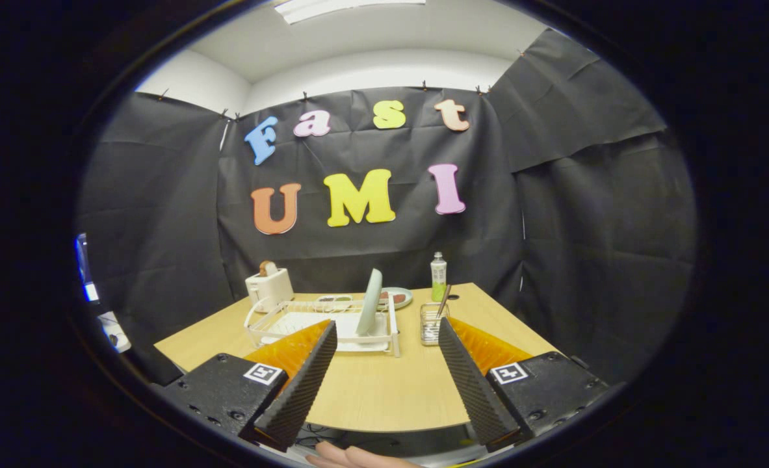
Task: Take the plate from the dish rack, then take the spoon from the basket and place it into the plate.
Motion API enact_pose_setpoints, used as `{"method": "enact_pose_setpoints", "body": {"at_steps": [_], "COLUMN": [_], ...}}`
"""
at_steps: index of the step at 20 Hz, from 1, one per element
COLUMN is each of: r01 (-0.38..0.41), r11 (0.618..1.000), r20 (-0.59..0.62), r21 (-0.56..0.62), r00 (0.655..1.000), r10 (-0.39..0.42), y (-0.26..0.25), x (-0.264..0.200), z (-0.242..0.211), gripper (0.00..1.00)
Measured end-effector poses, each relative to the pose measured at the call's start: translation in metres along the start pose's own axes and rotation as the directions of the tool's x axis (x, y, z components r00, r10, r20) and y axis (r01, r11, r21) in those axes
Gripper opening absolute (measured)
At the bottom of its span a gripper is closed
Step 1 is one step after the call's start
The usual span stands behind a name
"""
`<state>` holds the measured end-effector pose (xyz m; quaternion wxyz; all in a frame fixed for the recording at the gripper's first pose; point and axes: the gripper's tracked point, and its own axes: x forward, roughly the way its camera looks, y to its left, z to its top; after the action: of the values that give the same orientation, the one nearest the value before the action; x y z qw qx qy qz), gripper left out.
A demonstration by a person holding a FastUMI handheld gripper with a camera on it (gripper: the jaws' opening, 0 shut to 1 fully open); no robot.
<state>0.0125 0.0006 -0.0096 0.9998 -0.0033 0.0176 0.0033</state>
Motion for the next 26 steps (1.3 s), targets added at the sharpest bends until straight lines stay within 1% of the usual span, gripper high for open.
{"method": "enact_pose_setpoints", "body": {"at_steps": [5,8,11,14,15,18,21,22,24,26], "r01": [-0.009,-0.011,-0.025,-0.012,-0.017,0.0,-0.016,-0.024,-0.003,-0.001], "r11": [1.0,1.0,1.0,1.0,1.0,0.999,0.996,0.994,0.991,0.983], "r20": [-0.026,-0.052,-0.102,-0.18,-0.202,-0.237,-0.347,-0.392,-0.459,-0.531], "r21": [-0.019,-0.012,0.0,0.006,-0.001,-0.037,-0.09,-0.11,-0.132,-0.184], "r00": [1.0,0.999,0.994,0.983,0.979,0.971,0.938,0.92,0.886,0.842], "r10": [0.008,0.01,0.025,0.013,0.017,-0.009,-0.016,-0.021,-0.058,-0.098], "y": [0.004,0.003,0.003,0.003,0.007,0.015,0.03,0.035,0.038,0.042], "x": [0.024,0.055,0.103,0.155,0.172,0.225,0.272,0.286,0.315,0.34], "z": [-0.003,0.006,0.022,0.041,0.049,0.079,0.085,0.084,0.083,0.076], "gripper": [1.0,1.0,1.0,1.0,1.0,1.0,1.0,1.0,1.0,1.0]}}
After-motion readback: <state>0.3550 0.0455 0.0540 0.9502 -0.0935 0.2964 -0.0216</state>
